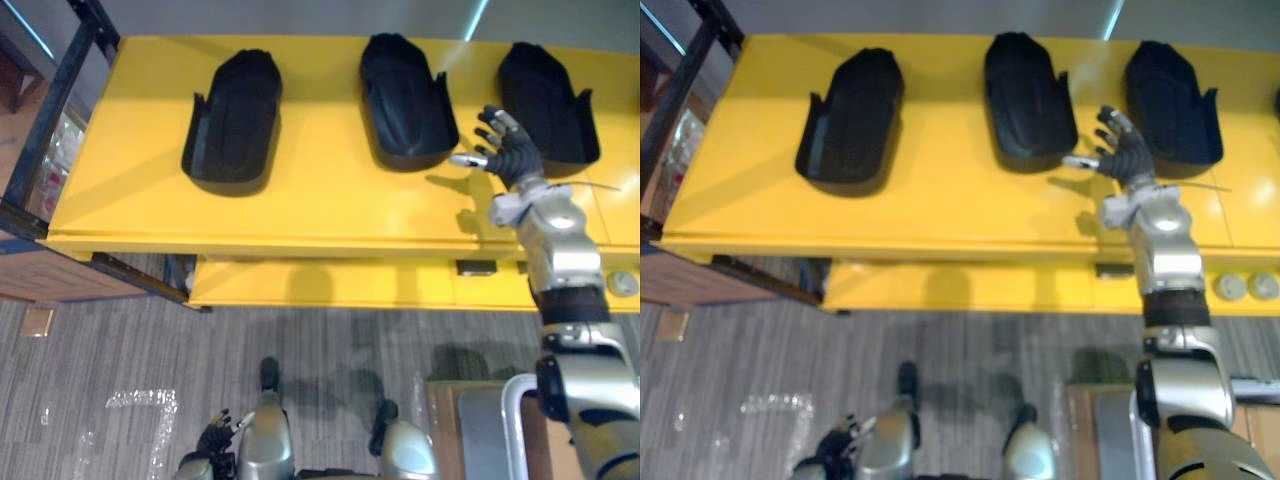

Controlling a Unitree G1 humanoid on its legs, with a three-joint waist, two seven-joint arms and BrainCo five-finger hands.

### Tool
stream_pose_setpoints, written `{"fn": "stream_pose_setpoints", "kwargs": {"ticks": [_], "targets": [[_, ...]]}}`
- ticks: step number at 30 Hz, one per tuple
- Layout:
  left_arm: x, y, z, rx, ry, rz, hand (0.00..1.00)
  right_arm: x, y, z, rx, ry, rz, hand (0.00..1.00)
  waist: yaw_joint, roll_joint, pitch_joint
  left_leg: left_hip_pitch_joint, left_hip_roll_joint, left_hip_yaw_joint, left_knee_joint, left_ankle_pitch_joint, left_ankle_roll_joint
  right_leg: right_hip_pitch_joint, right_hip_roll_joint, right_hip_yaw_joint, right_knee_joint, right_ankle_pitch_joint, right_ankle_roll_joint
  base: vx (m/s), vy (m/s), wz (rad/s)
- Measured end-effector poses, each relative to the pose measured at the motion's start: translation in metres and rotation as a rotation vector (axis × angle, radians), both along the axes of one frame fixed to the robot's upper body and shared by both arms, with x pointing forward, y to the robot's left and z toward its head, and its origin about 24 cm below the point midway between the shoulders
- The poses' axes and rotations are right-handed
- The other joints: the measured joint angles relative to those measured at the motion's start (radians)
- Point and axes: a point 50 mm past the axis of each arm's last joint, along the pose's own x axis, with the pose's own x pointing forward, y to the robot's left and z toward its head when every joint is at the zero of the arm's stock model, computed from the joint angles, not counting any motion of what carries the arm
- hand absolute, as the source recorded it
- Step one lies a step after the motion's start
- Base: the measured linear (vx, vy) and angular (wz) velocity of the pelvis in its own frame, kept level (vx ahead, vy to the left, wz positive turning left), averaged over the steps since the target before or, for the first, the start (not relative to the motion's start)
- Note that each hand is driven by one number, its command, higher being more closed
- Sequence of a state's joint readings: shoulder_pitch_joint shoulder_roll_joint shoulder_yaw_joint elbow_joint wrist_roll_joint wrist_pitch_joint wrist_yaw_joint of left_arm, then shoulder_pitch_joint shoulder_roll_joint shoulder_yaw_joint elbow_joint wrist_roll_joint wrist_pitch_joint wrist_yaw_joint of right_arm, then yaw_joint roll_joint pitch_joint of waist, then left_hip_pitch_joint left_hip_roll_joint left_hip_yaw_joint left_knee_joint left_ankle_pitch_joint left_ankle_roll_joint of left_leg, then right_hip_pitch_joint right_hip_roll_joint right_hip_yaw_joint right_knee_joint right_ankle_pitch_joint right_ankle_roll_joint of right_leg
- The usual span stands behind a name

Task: Walk over and take plastic housings, then place them on the shelf

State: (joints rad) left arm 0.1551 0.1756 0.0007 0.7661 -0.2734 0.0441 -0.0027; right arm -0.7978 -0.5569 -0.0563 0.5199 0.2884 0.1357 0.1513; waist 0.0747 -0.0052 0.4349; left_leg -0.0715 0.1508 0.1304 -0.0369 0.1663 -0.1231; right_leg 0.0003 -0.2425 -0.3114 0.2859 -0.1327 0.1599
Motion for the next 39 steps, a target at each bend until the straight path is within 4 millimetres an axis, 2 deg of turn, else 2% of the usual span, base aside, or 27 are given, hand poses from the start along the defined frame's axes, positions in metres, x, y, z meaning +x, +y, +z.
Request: {"fn": "stream_pose_setpoints", "kwargs": {"ticks": [6,25,33,39], "targets": [[0.001,-0.004,0.000,-0.013,-0.003,0.004,0.00,0.000,0.000,0.000,0.000,0.004,0.003,0.00,0.003,0.017,0.010,-0.013,0.000,-0.015,0.011,-0.002,0.003,-0.002,-0.002,-0.012,0.016,-0.010,-0.004,-0.05,0.000,0.07],[0.003,-0.005,0.000,-0.017,-0.007,0.002,0.00,0.005,0.015,0.009,-0.029,-0.013,0.072,0.00,0.016,0.022,0.012,-0.020,-0.002,-0.015,0.014,-0.001,0.002,-0.018,-0.009,-0.013,0.039,-0.022,-0.004,0.00,-0.001,0.00],[0.003,-0.005,0.000,-0.016,-0.007,0.003,0.00,0.002,0.032,0.019,-0.045,-0.061,0.136,0.00,0.017,0.021,0.012,-0.020,-0.001,-0.014,0.014,-0.002,0.003,-0.018,-0.009,-0.011,0.037,-0.022,-0.004,0.00,0.000,0.00],[0.003,-0.005,0.000,-0.016,-0.008,0.004,0.00,0.003,0.039,0.009,-0.045,-0.024,0.150,0.00,0.017,0.018,0.015,-0.019,-0.001,-0.012,0.014,-0.002,0.003,-0.018,-0.008,-0.010,0.037,-0.022,-0.004,0.00,0.000,0.00]]}}
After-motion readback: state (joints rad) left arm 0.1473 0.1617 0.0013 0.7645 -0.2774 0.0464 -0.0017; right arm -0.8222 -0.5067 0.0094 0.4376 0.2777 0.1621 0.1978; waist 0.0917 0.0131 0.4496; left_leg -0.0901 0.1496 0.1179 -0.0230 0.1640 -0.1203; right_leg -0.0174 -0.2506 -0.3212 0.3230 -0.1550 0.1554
